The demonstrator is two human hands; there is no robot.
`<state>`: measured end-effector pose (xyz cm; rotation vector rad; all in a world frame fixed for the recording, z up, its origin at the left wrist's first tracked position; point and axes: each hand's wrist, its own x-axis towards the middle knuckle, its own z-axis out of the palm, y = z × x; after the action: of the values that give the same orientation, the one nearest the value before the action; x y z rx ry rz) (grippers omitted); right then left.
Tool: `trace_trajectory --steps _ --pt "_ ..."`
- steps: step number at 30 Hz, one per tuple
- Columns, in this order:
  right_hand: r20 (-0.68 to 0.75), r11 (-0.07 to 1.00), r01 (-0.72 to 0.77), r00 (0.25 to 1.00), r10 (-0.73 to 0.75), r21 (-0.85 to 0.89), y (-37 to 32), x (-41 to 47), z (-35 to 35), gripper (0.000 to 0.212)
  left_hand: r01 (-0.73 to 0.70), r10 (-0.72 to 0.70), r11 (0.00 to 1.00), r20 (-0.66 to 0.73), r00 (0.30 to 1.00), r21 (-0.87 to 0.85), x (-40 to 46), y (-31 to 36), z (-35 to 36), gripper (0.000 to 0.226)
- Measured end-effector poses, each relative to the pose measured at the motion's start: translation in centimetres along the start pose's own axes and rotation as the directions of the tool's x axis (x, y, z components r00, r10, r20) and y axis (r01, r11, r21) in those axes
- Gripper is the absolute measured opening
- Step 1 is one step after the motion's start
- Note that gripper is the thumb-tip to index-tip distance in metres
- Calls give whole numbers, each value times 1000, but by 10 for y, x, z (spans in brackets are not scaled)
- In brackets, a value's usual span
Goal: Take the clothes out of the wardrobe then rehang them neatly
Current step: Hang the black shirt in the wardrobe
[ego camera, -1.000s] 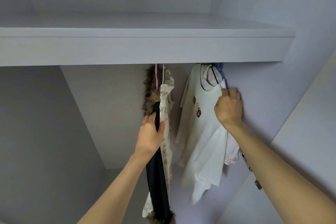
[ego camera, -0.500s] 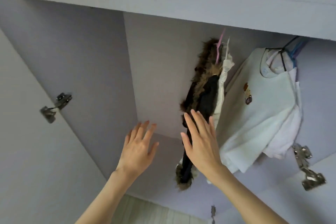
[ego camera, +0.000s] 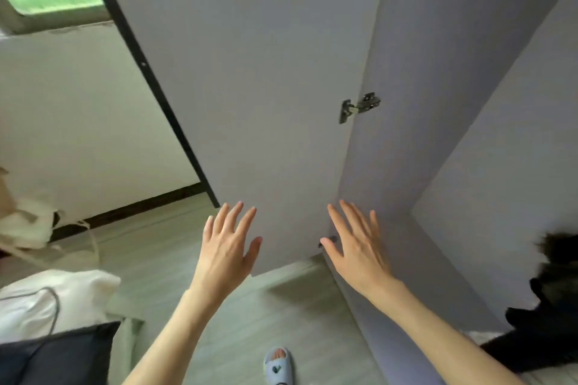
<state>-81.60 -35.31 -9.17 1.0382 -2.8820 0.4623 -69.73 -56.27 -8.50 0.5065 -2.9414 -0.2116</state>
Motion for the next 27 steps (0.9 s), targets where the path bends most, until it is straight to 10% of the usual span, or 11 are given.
trace_trajectory --steps 11,27 --pt "152 828 496 826 -543 262 -188 -10 54 60 561 -559 827 -49 827 40 -186 -126 -20 57" --pt "226 234 833 135 -965 502 -529 -203 160 54 980 -996 12 -94 -7 -198 -544 -211 -34 48"
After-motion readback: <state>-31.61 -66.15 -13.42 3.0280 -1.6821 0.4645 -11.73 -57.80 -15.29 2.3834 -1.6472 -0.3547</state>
